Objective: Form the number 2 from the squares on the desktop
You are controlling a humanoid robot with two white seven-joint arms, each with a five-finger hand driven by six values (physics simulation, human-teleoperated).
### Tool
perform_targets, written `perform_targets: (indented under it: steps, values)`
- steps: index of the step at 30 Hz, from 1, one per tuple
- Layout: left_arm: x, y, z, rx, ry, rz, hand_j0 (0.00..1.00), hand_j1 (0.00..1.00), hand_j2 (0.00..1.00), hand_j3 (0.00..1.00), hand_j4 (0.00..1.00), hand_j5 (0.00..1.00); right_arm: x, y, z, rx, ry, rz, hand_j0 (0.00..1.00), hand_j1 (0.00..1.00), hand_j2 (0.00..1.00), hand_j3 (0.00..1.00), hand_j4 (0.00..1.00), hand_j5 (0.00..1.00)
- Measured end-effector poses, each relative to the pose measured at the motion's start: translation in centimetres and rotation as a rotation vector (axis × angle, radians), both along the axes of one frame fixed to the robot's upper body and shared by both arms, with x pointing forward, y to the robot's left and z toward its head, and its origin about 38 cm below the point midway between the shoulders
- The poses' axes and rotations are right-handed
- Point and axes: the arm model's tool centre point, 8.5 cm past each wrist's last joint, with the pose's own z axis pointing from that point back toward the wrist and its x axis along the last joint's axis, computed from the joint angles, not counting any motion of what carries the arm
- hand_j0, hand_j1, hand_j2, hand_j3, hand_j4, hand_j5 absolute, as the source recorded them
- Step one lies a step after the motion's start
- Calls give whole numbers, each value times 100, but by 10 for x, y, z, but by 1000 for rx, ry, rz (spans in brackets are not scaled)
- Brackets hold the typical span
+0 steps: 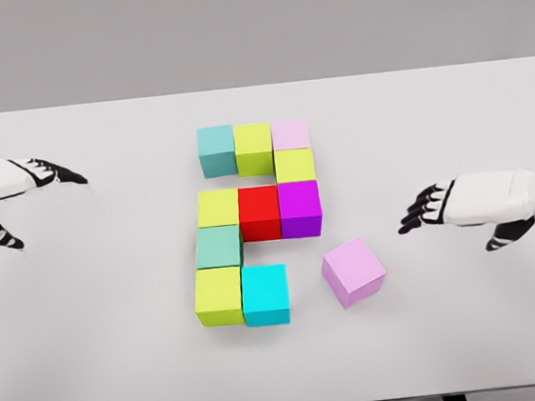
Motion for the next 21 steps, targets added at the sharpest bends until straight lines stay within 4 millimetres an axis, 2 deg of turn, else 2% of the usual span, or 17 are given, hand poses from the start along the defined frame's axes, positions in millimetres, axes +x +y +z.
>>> perform_targets:
  steps: [3, 6, 15, 21]
  values:
    - [2, 2, 12, -4, -28, 3, 100, 100, 100, 100, 100, 100, -11, 7, -10, -17, 14, 35, 100, 100, 100, 100, 100, 100]
    - [3, 2, 16, -5, -37, 3, 100, 100, 100, 100, 100, 100, -17, 14, -14, -25, 16, 63, 100, 100, 100, 100, 100, 100]
    - [-2, -7, 8, -8, -20, -26, 100, 100, 100, 100, 100, 100, -21, 38, -23, 13, 27, 116, 100, 100, 100, 100, 100, 100]
    - [-3, -12, 8, -11, -20, -40, 100, 100, 100, 100, 100, 100, -24, 47, -31, 23, 48, 137, 100, 100, 100, 100, 100, 100]
